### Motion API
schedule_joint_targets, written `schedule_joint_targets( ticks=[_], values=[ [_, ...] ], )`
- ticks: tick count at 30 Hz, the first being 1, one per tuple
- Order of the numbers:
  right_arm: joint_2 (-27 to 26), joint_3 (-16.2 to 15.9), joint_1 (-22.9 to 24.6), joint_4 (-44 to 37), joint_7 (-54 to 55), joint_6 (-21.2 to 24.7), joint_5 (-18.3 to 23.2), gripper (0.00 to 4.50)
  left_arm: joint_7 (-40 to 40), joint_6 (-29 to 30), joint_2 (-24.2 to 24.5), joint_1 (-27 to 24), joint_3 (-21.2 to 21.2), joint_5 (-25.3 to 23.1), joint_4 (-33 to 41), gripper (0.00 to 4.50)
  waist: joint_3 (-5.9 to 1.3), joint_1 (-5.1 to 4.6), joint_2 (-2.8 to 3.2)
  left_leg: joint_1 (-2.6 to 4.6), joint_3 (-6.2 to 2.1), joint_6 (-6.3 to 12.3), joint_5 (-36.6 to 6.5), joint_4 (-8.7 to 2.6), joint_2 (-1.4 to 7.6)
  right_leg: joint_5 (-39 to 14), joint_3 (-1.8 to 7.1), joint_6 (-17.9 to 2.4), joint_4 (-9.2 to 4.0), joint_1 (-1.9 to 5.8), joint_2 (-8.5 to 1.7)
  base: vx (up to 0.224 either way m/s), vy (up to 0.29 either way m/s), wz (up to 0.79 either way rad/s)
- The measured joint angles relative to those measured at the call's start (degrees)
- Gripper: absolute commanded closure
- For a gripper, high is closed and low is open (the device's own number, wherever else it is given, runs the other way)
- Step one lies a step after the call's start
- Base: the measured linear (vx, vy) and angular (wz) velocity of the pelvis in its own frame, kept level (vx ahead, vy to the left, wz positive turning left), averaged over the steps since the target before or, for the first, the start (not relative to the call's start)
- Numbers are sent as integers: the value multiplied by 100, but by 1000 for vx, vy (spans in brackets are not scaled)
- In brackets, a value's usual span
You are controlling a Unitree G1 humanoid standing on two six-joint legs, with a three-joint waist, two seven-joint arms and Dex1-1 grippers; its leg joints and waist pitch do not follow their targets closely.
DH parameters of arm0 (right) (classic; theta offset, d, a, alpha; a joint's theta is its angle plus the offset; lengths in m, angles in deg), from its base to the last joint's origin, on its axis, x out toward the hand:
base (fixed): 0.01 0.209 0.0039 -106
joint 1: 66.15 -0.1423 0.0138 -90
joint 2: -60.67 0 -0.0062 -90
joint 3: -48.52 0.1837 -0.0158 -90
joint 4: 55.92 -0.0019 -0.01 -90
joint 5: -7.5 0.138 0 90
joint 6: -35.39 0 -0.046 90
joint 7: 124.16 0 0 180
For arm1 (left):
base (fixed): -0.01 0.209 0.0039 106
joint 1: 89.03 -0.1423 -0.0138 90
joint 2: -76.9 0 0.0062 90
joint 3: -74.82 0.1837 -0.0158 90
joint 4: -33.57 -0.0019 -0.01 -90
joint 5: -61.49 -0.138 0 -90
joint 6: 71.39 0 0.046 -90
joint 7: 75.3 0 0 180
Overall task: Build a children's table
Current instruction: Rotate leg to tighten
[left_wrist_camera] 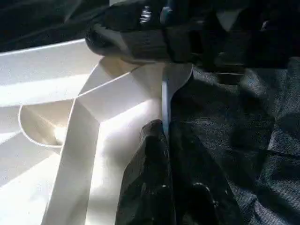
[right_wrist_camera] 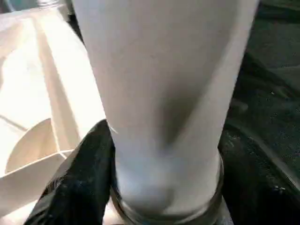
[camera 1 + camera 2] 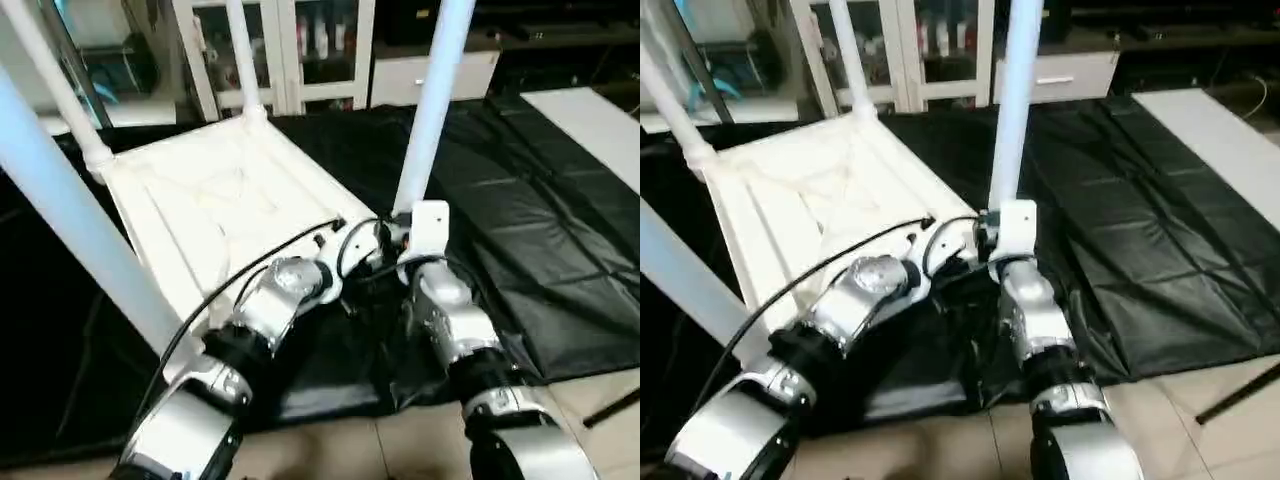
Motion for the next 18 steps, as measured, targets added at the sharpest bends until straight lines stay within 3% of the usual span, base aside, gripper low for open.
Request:
schedule_joint_targets(
  ticks=[3, 5, 7, 9, 12, 15, 18],
  values=[
    [108, -213, 210, -411, -619, 121, 134, 77, 210, -67, 295, -121, -123, 39, 154, 450, 3, -109, 3, -4, -26, -1, 0, 0, 3, 2, -23, 0, 2, -15, 5, 0, 0, 0],
    [300, -281, 283, -714, -1009, 297, 248, 59, 510, -124, 428, -258, -116, 70, 369, 450, 4, -108, 11, -4, -25, -2, 0, -8, 3, 2, -25, 1, 2, -19, 5, 0, 0, 0],
    [584, -385, 405, -1118, -1581, 511, 367, 39, 1029, -227, 621, -435, -12, 165, 665, 450, 2, -74, 16, -3, -23, -2, -1, -17, 5, -4, -28, 7, 0, -19, 4, 0, 0, 0],
    [1084, -599, 628, -1617, -2328, 772, 471, 24, 1699, -335, 897, -664, 98, 312, 1052, 450, 2, 42, 22, -3, -21, -1, -1, -20, 5, -11, -28, 12, -2, -17, 4, 0, 0, 0],
    [1564, -758, 846, -1987, -2995, 1025, 517, 7, 2306, -432, 1145, -821, 202, 474, 1299, 450, 7, 141, 28, -4, -8, -1, 0, -19, 5, -11, -19, 11, 0, -14, 1, 0, 0, 0],
    [2110, -1059, 1166, -2497, -3781, 1271, 583, 7, 2850, -374, 1401, -954, 313, 671, 1567, 450, 11, 202, 26, -3, 2, -2, -1, -14, 3, -11, -1, 12, -2, -9, -1, 0, 0, 0],
    [2416, -1166, 1273, -2718, -4318, 1475, 683, 7, 3288, -198, 1562, -995, 350, 802, 1719, 450, 12, 201, 25, 0, 7, -2, -1, -12, 1, -11, 8, 11, -2, -7, -1, 0, 0, 0]
  ],
)
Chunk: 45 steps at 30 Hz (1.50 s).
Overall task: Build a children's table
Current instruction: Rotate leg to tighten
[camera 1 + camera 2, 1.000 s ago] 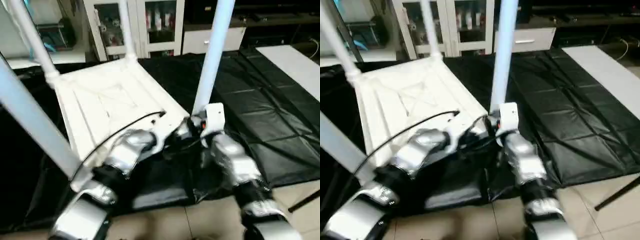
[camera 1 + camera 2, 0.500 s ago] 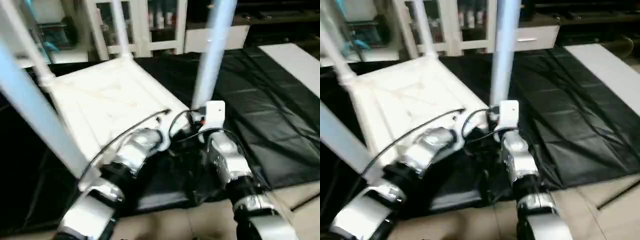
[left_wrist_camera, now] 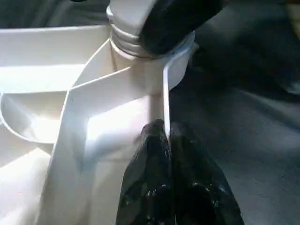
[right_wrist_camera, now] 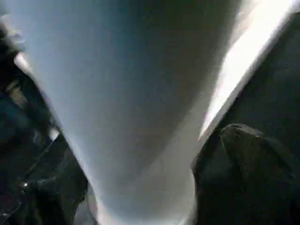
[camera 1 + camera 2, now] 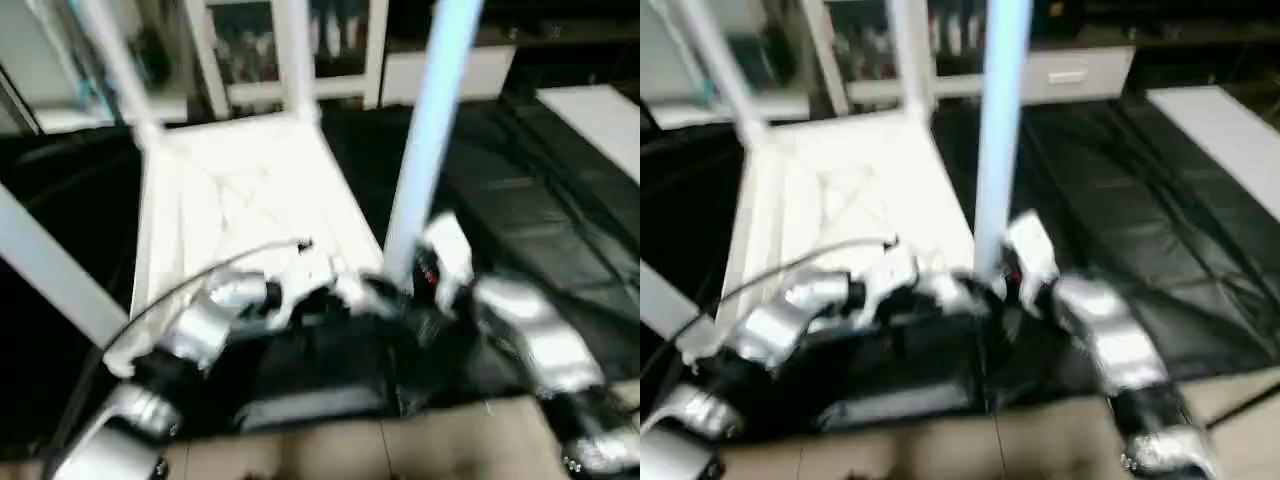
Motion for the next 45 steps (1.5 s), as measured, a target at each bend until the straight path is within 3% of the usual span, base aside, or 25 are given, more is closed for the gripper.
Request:
schedule_joint_targets(
  ticks=[5, 6, 8, 9, 24, 32, 35, 38, 40, 45],
  values=[
    [140, -5, -2, -120, -323, 255, 67, 7, 208, 114, 44, -1, 26, 34, 74, 450, 1, 2, 2, 0, -1, 0, 0, 0, 3, 0, -4, 0, 3, -1, 1, 0, 0, 0],
    [137, -4, -3, -119, -326, 278, 67, 32, 204, 107, 39, 2, 25, 34, 68, 450, 1, 3, 2, -1, -1, 0, 0, 0, 3, 0, -4, 0, 3, -1, 1, 0, 0, 0],
    [133, -7, -4, -119, -361, 296, 79, 32, 199, 102, 36, 2, 26, 34, 67, 450, 2, 4, 2, -1, -1, 0, 0, 0, 3, 0, -4, 0, 2, -1, 1, 0, 0, 0],
    [133, -8, -4, -119, -378, 307, 87, 57, 194, 102, 37, 2, 26, 34, 66, 450, 2, 4, 1, -1, 0, 0, 0, 0, 2, 0, -3, 0, 2, -1, 1, 0, 0, 0],
    [282, -141, 4, -191, -675, 413, 51, 179, 178, 122, 36, 1, 25, 38, 70, 450, 4, 8, -2, -1, -1, 1, 1, 5, 3, 1, -3, -1, 7, 0, 0, 0, 0, 0],
    [244, -133, 22, -206, -608, 420, 44, 186, 160, 122, 40, -1, 25, 37, 70, 450, 4, 3, -2, 0, -1, 1, 1, 7, 3, 1, -3, -2, 9, 0, 1, 0, 0, 0],
    [-50, 16, 19, -55, -232, 414, 12, 186, -59, 113, -33, 7, -26, 17, -8, 450, 4, -14, -5, 7, -1, 1, 1, 12, 5, 7, -4, -10, 11, 4, 3, 0, 0, 0],
    [-456, 191, -20, 165, 461, 300, -62, 187, -428, 103, -193, 124, -85, -58, -243, 450, 4, -92, -5, 15, -1, 0, 1, 16, 4, 8, 0, -12, 10, 7, 3, 0, 0, 0],
    [-1004, 467, -192, 589, 1471, 119, -179, 187, -1025, 109, -492, 308, -188, -192, -611, 450, 4, -172, -20, 22, -3, -1, 1, 21, 4, 8, -1, -11, 10, 9, 4, 0, 0, 0],
    [-1696, 751, -648, 1355, 3210, -229, -340, 187, -2109, 300, -1054, 638, -276, -384, -1138, 450, -1, -303, -7, 23, -13, -1, 1, 23, -6, -3, -2, 6, 0, 8, 0, 0, 0, 0]
  ],
)
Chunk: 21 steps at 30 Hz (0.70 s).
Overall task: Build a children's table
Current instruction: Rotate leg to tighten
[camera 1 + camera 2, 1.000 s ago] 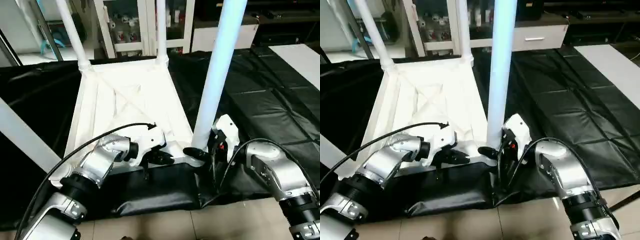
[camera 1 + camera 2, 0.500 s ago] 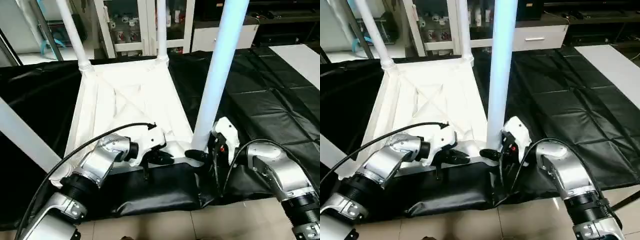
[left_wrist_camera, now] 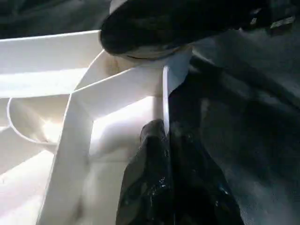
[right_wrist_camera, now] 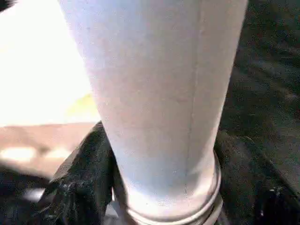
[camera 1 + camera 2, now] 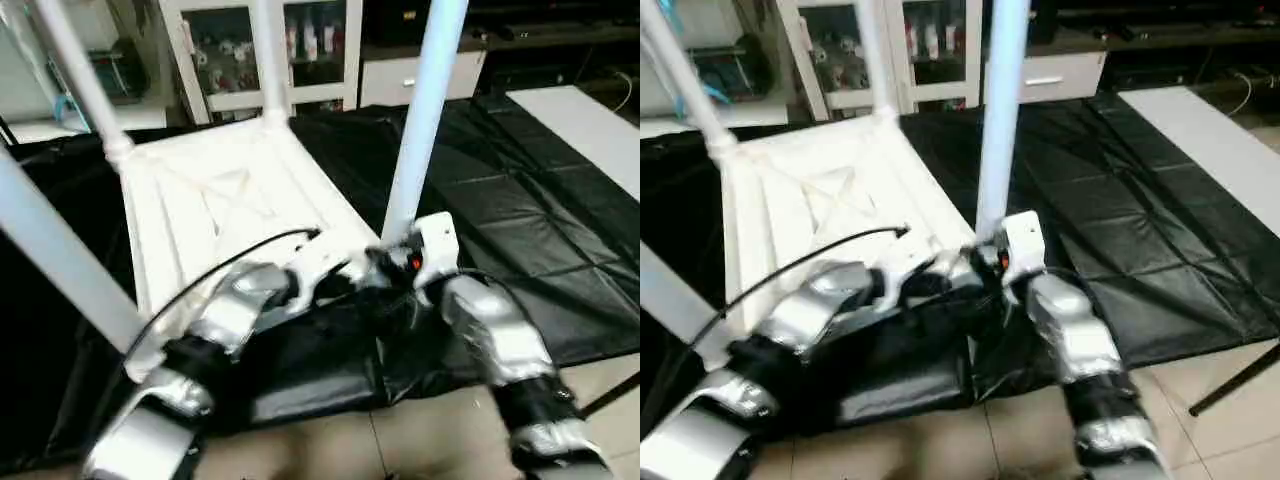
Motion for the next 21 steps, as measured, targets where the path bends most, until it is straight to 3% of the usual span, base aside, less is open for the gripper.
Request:
schedule_joint_targets(
  ticks=[4, 10, 11, 14, 17, 18, 21],
  values=[
    [-513, 233, -573, 844, 1363, -322, -302, 187, -1000, 63, -518, 275, -112, -124, -520, 450, -7, -11, 12, -5, -2, 0, 0, 0, -4, 2, -1, -3, 0, 3, -3, 0, 0, 0],
    [-754, 353, -965, 1578, 1941, -855, -412, 188, -1494, 20, -786, 424, -178, -205, -783, 450, -22, -10, 38, -12, -1, 1, 0, -4, -7, 17, -5, -28, -2, 6, -8, 0, 0, 0],
    [-764, 387, -967, 1623, 1890, -958, -401, 188, -1499, 14, -783, 428, -178, -206, -781, 450, -18, -8, 32, -14, -2, 2, -1, -6, -6, 17, -9, -27, -3, 6, -8, 0, 0, 0],
    [-757, 506, -892, 1608, 1605, -1155, -339, 118, -1453, -1, -745, 411, -178, -199, -713, 450, -14, 5, 34, -25, -2, 3, 0, -10, -3, 16, -14, -26, -2, -5, -8, 0, 0, 0],
    [-798, 425, -731, 1340, 1120, -1203, -247, 110, -1361, -99, -501, 344, -205, -197, -610, 450, 3, -44, 17, -27, -7, 3, 1, -10, 6, 18, -25, -28, 2, -20, -3, 0, 0, 0],
    [-722, 366, -631, 1167, 879, -1133, -156, 85, -1188, -120, -367, 242, -209, -196, -453, 450, 6, -57, 14, -26, -15, 3, 0, -10, 8, 18, -34, -27, 2, -22, -1, 0, 0, 0],
    [-441, 150, -439, 674, 180, -829, -25, 73, -630, -184, -64, 0, -187, -156, -76, 450, 12, -5, 21, -27, -16, 2, 0, -12, 15, 18, -38, -27, 6, -23, 3, 0, 0, 0]
  ],
)
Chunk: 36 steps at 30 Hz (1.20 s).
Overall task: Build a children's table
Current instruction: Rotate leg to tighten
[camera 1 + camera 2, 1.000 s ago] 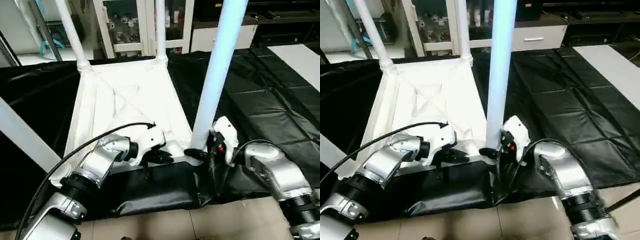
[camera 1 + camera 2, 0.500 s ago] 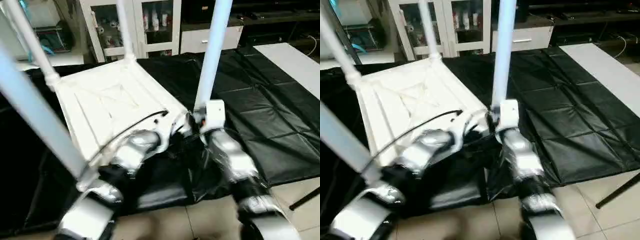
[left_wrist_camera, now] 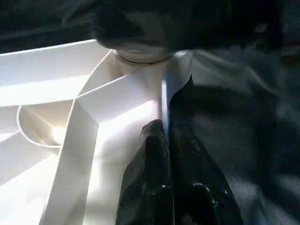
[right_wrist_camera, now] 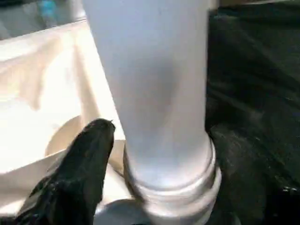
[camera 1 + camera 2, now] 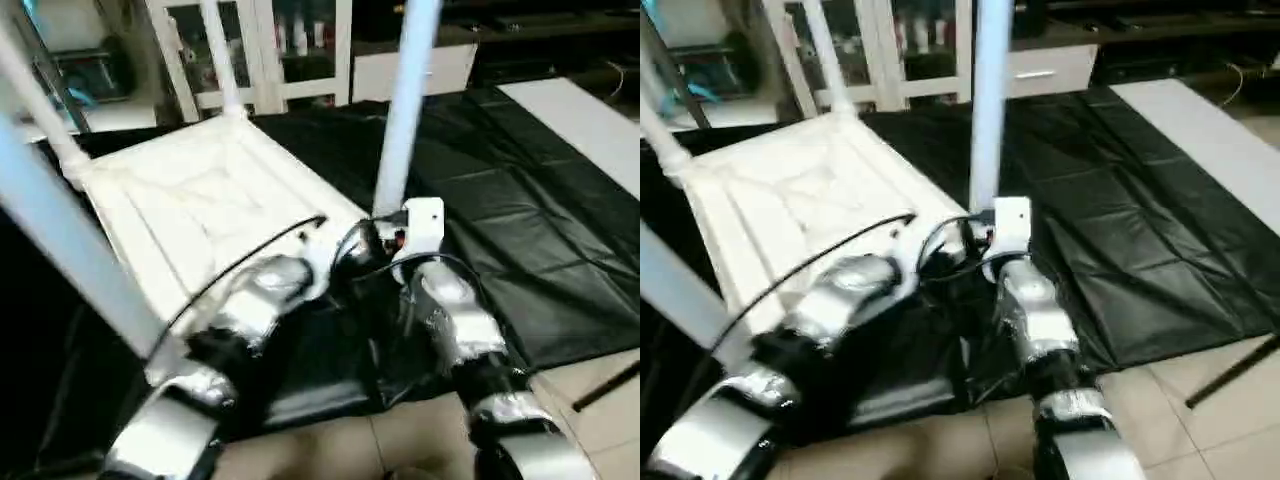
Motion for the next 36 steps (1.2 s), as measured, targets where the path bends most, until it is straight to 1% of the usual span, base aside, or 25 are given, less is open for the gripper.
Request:
schedule_joint_targets(
  ticks=[1, 2, 3, 5, 6, 7, 8, 11, 12, 13, 15, 20, 21, 24, 25, 26, 29, 30, 31, 32, 35, 36],
  values=[
    [82, -53, 29, -165, -199, 103, 51, 66, 135, -31, 74, -67, 26, 16, 107, 450, 1, 8, 2, 0, 1, 0, 0, -1, 0, 0, 1, 0, 0, -1, 0, 0, 0, 0],
    [210, -138, 59, -339, -411, 196, 84, 49, 286, -37, 144, -111, 63, 44, 200, 450, 2, 26, 3, -1, 2, -1, 0, -1, 0, 0, 1, 0, -1, -1, 0, 0, 0, 0],
    [466, -312, 163, -652, -767, 356, 83, 38, 519, -32, 260, -193, 120, 92, 379, 450, 3, 72, 3, -7, 2, -1, -1, 0, 0, 0, 1, 0, -5, 0, -1, 0, 0, 0],
    [990, -549, 367, -980, -1412, 550, 84, 24, 978, -30, 495, -358, 196, 226, 679, 450, 4, 159, 0, -9, 7, 1, -4, 0, -3, -1, 7, -1, -10, 1, -2, 0, 0, 0],
    [1297, -630, 517, -1113, -1833, 701, 97, 24, 1353, -43, 699, -483, 250, 349, 893, 450, 6, 202, -3, -11, 8, 4, -5, -1, -4, -1, 7, -1, -12, 1, -3, 0, 0, 0],
    [1386, -640, 594, -1173, -2067, 755, 166, 11, 1546, -73, 784, -542, 279, 417, 980, 450, 7, 212, -3, -10, 10, 4, -5, -1, -3, -2, 8, -1, -11, 0, -3, 0, 0, 0],
    [1404, -652, 630, -1228, -2234, 840, 188, 11, 1715, -67, 883, -547, 315, 446, 1039, 450, 7, 219, -3, -9, 10, 4, -5, -1, -3, -2, 9, -1, -9, -1, -3, 0, 0, 0],
    [1912, -844, 946, -1649, -3151, 1100, 434, 11, 2423, 96, 1120, -722, 431, 653, 1416, 450, 12, 300, -1, -11, 15, 5, -8, -1, -6, -2, 14, -1, -12, -1, -6, 0, 0, 0],
    [2098, -909, 1043, -1815, -3444, 1214, 519, 11, 2607, 164, 1177, -774, 465, 693, 1532, 450, 13, 321, -1, -10, 15, 5, -8, -1, -6, -2, 17, -1, -11, -1, -7, 0, 0, 0],
    [2176, -931, 1073, -1878, -3597, 1270, 552, 11, 2703, 195, 1220, -776, 492, 709, 1566, 450, 13, 326, -1, -8, 16, 5, -7, 0, -6, -2, 18, -1, -9, 0, -6, 0, 0, 0],
    [2260, -960, 1080, -1930, -3760, 1351, 563, 11, 2782, 217, 1253, -775, 507, 720, 1569, 450, 13, 324, 0, -2, 18, 4, -5, 3, -6, -1, 25, -2, -1, 1, -6, 0, 0, 0],
    [2270, -958, 1075, -1938, -3846, 1370, 551, 11, 2798, 239, 1273, -773, 528, 740, 1570, 450, 13, 315, -1, 2, 20, 3, -4, 5, -6, -1, 32, -1, 0, 5, -4, 0, 0, 0],
    [2270, -958, 1070, -1936, -3866, 1370, 547, 26, 2805, 255, 1272, -772, 529, 740, 1583, 450, 13, 315, 0, 2, 20, 3, -4, 6, -6, -1, 32, -2, 0, 5, -4, 0, 0, 0],
    [2270, -959, 1065, -1936, -3925, 1370, 548, 36, 2826, 320, 1271, -773, 532, 740, 1629, 450, 13, 324, -1, 0, 20, 3, -4, 5, -6, -1, 31, -2, -2, 5, -5, 0, 0, 0],
    [2266, -960, 1065, -1936, -3940, 1370, 548, 56, 2826, 336, 1269, -772, 532, 740, 1635, 450, 13, 325, -1, -1, 20, 3, -4, 5, -6, -1, 30, -2, -2, 5, -5, 0, 0, 0],
    [2266, -960, 1065, -1936, -3945, 1370, 548, 67, 2824, 343, 1269, -772, 532, 741, 1638, 450, 13, 325, -1, -1, 20, 3, -4, 5, -6, -1, 30, -2, -2, 5, -5, 0, 0, 0],
    [2260, -965, 1065, -1937, -3985, 1370, 549, 78, 2805, 351, 1267, -772, 532, 740, 1638, 450, 13, 322, -1, 0, 20, 4, -4, 7, -6, -1, 30, -2, 0, 5, -4, 0, 0, 0],
    [2258, -971, 1065, -1937, -3996, 1370, 549, 98, 2801, 353, 1268, -773, 532, 740, 1638, 450, 13, 321, -1, 0, 20, 4, -4, 8, -6, -1, 31, -2, 1, 5, -5, 0, 0, 0],
    [2258, -973, 1065, -1937, -4004, 1369, 546, 98, 2801, 355, 1268, -772, 532, 740, 1638, 450, 13, 322, -1, 0, 20, 4, -4, 9, -6, -1, 31, -2, 1, 5, -5, 0, 0, 0],
    [2258, -977, 1065, -1937, -4016, 1365, 543, 117, 2802, 360, 1268, -772, 532, 740, 1639, 450, 13, 321, -1, 0, 20, 4, -4, 9, -6, -1, 31, -2, 1, 5, -4, 0, 0, 0],
    [2258, -1004, 1066, -1938, -4046, 1359, 541, 127, 2802, 367, 1270, -772, 532, 740, 1641, 450, 12, 316, -1, 0, 21, 4, -4, 9, -6, -1, 31, -2, 1, 5, -4, 0, 0, 0],
    [2258, -1009, 1066, -1938, -4046, 1353, 540, 146, 2802, 372, 1272, -772, 531, 740, 1641, 450, 13, 314, -1, 1, 21, 4, -4, 9, -6, -1, 31, -2, 2, 5, -4, 0, 0, 0]
  ],
)
